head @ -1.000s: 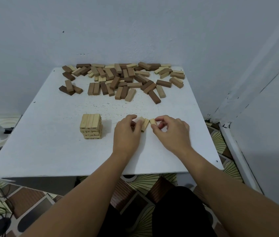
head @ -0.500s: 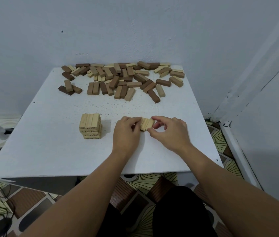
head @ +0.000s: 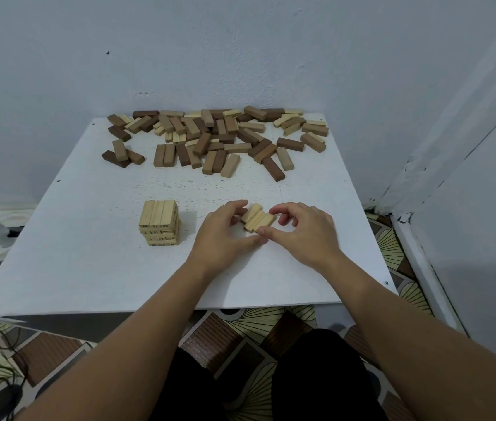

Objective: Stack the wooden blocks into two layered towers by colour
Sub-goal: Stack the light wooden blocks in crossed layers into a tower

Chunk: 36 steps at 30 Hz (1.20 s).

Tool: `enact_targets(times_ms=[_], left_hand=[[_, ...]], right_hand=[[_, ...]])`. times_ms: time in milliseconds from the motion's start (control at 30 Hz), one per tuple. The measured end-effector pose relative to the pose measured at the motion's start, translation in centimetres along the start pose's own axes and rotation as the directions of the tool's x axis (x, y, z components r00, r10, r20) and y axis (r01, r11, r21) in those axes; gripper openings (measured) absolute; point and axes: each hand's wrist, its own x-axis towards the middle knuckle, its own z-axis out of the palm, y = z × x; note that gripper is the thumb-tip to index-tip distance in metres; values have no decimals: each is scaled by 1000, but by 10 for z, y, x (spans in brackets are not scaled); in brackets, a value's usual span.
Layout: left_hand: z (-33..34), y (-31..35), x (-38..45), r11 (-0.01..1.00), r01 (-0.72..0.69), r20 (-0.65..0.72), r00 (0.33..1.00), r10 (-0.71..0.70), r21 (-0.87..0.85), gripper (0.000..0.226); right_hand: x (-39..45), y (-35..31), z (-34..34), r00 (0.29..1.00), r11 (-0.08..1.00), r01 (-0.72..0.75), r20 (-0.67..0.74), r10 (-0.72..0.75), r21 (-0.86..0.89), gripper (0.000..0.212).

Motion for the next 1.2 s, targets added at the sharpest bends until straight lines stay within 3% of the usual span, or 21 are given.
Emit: enact_targets(times_ms=[267, 467, 767, 1200], left_hand=[[2, 6, 7, 998, -2, 74, 997, 7, -61, 65], [-8, 7, 11, 994, 34, 114, 993, -22, -108, 56], [8, -5, -12, 998, -7, -232, 973, -7, -57, 57], [8, 1, -12, 995, 14, -239, 970, -37, -100, 44]], right_hand=[[0, 0, -1, 1000, 998, -21, -22, 23, 53, 29], [1, 1, 2, 999, 999, -17, -48, 19, 49, 28], [1, 1, 4, 1000, 999, -2, -6, 2, -49, 44], [3, 1, 5, 1000, 998, -5, -8, 4, -63, 37]])
